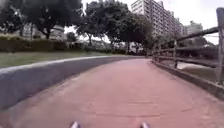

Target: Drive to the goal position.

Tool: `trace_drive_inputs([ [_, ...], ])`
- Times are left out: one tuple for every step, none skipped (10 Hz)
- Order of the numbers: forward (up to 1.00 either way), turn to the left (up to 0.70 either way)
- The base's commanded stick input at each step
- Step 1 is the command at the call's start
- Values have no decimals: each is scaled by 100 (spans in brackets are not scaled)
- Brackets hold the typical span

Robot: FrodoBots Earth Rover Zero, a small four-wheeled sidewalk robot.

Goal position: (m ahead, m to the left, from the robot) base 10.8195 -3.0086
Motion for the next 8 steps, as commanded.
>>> trace_drive_inputs([
  [70, 0],
  [70, -17],
  [70, -33],
  [70, -30],
  [70, 0],
  [70, 0],
  [70, 0],
  [70, 0],
])
